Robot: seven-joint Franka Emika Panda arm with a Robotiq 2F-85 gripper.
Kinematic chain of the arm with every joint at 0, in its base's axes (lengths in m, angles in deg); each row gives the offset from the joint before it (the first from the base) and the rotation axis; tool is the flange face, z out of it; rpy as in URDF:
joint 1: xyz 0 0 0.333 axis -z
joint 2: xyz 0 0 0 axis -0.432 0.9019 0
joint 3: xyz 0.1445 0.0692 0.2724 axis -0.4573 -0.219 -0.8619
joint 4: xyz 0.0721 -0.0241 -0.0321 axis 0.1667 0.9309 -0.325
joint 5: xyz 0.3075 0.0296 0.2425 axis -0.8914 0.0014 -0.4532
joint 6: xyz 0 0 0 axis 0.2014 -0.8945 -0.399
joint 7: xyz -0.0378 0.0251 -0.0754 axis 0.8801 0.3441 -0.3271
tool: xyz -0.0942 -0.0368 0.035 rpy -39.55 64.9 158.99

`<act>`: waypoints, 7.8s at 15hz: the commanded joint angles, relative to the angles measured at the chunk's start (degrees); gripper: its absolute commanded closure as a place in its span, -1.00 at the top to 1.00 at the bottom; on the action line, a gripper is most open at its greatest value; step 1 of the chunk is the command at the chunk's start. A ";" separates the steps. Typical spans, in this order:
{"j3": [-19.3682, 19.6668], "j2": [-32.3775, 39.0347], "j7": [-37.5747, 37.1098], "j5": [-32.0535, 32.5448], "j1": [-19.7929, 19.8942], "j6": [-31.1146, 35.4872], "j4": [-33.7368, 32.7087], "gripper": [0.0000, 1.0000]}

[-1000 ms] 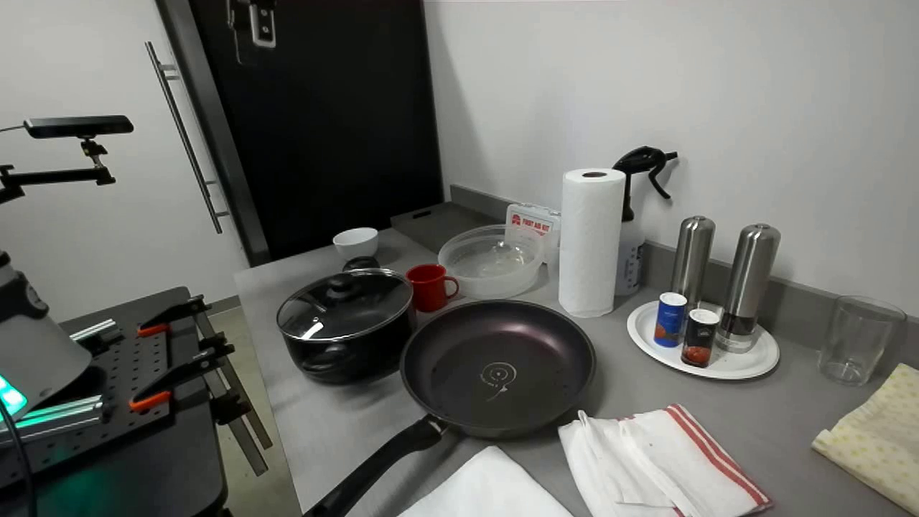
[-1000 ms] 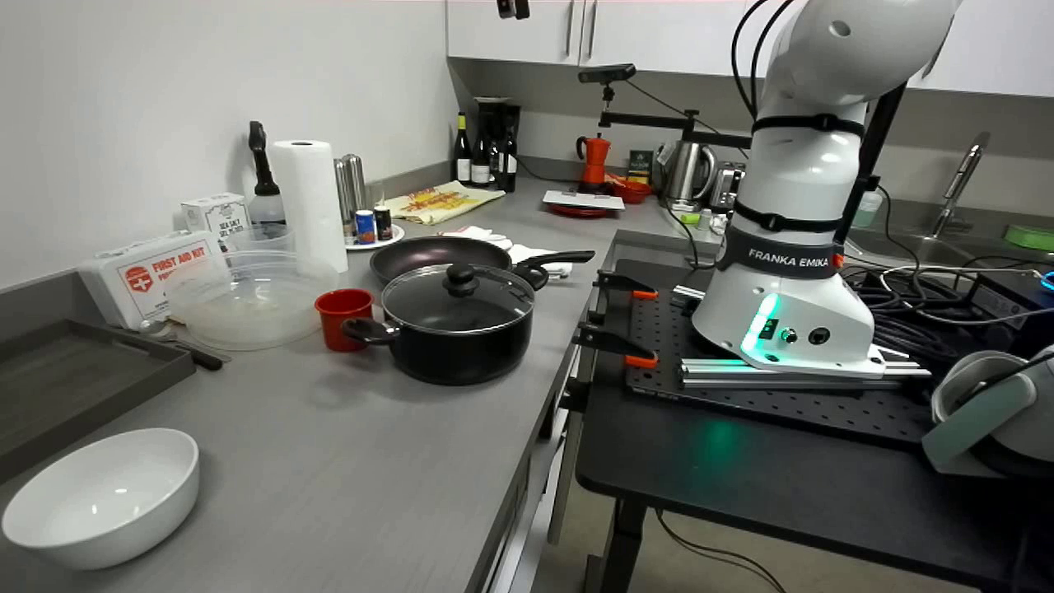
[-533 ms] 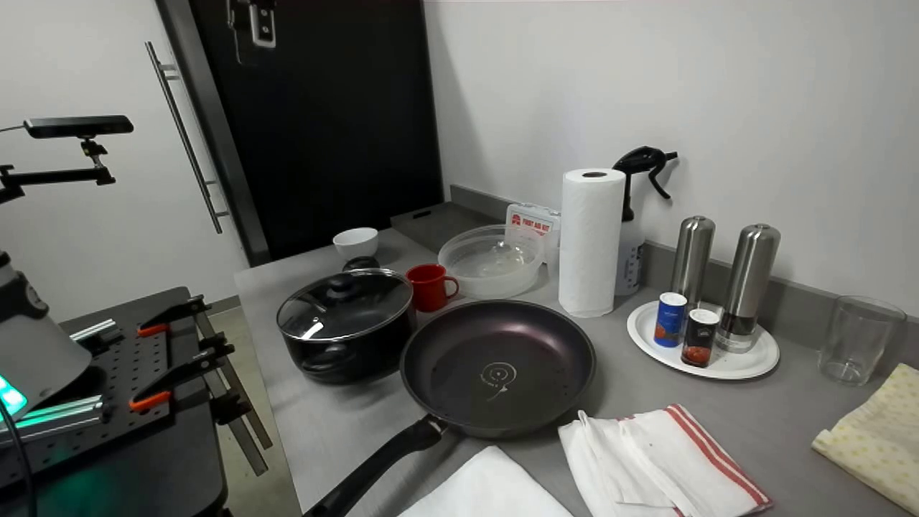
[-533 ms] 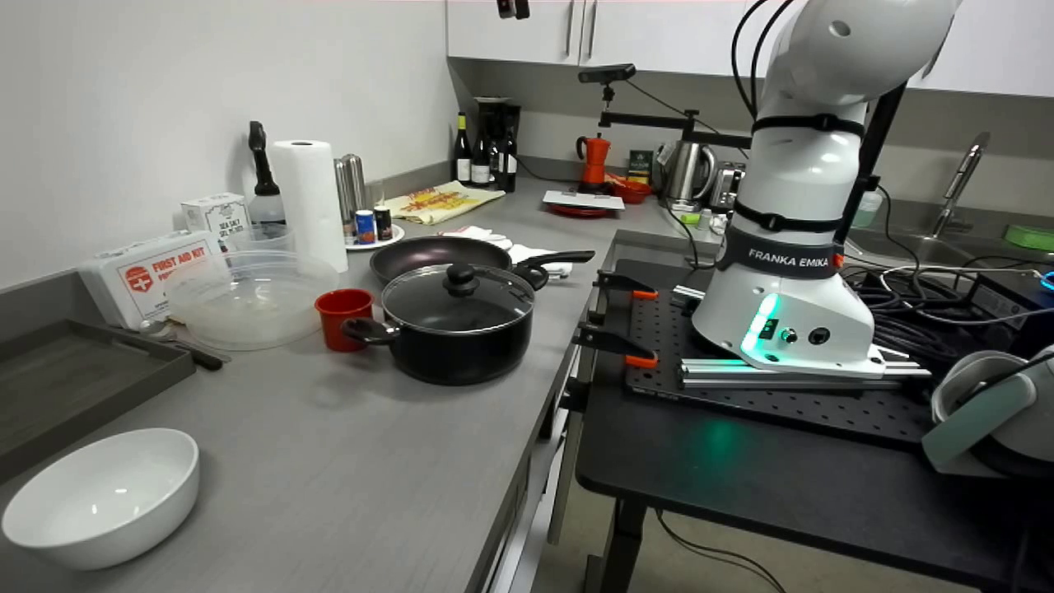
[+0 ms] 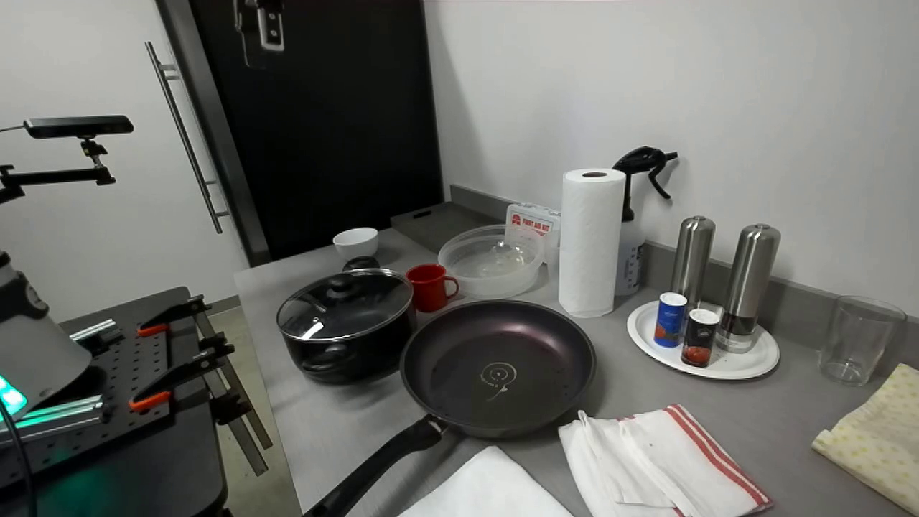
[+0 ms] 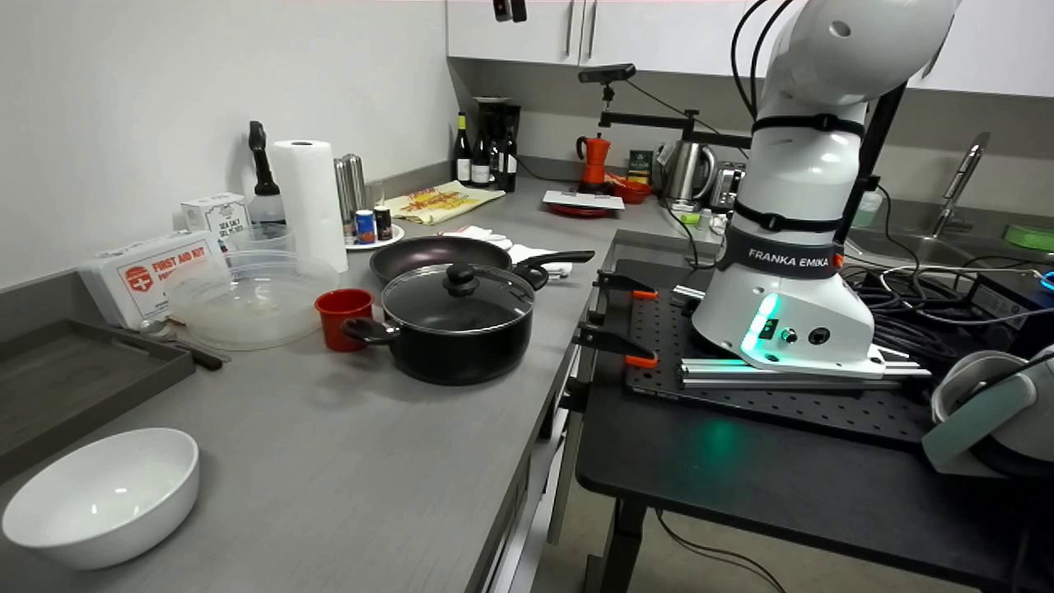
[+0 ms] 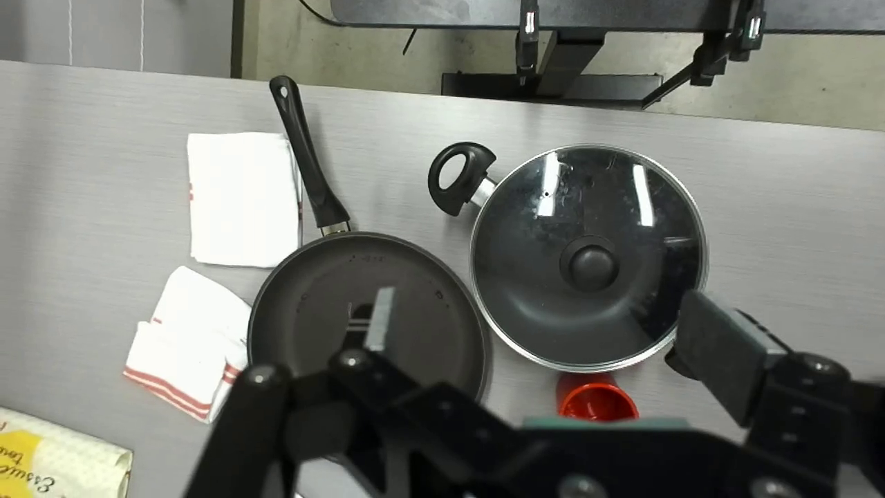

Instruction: Pick up the cloth and wipe the pan

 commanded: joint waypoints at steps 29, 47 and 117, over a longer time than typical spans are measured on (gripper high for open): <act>4.16 58.66 10.87 -53.25 26.92 22.07 -33.63 1.00; 7.52 72.80 -21.57 -57.89 31.48 20.59 -42.49 1.00; 6.96 91.23 -38.38 -41.31 35.70 14.62 -57.99 1.00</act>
